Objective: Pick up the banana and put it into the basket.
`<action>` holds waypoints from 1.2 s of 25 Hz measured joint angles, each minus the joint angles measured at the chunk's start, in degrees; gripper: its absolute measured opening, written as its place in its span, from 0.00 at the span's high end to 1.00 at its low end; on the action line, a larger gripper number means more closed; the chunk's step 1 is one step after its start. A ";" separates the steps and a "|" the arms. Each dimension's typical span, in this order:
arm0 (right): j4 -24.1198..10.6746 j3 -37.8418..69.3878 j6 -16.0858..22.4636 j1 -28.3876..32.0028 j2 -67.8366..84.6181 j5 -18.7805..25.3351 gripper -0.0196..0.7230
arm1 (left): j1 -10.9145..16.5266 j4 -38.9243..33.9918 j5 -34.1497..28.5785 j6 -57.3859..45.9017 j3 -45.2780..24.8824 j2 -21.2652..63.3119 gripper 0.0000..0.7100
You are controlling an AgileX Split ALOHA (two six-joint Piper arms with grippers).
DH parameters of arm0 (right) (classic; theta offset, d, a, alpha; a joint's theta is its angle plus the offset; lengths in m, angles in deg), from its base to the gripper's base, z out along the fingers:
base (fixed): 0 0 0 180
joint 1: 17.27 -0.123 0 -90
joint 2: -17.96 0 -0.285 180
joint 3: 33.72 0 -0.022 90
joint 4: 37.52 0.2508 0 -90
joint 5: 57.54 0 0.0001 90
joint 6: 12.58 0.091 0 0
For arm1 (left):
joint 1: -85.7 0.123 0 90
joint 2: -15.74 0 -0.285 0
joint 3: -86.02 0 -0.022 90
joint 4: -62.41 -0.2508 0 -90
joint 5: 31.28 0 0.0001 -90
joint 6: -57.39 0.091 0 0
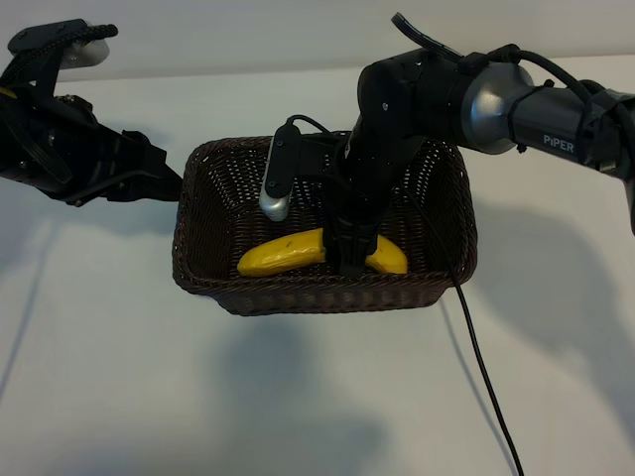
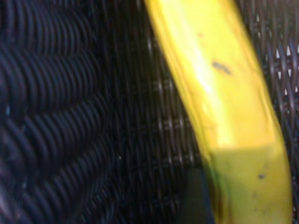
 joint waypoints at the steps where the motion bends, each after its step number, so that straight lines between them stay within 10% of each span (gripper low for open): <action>1: -0.43 -0.24 0.56 0.00 0.00 0.20 0.22 | 0.00 0.00 0.00 0.00 0.00 0.00 0.24; 18: -4.52 -3.74 6.35 -0.05 5.25 4.33 0.20 | 0.00 0.00 0.46 0.00 0.00 0.00 0.24; 30: -12.57 -3.74 21.01 -0.05 12.42 7.09 0.19 | 0.00 0.00 0.58 -0.06 0.00 0.00 0.24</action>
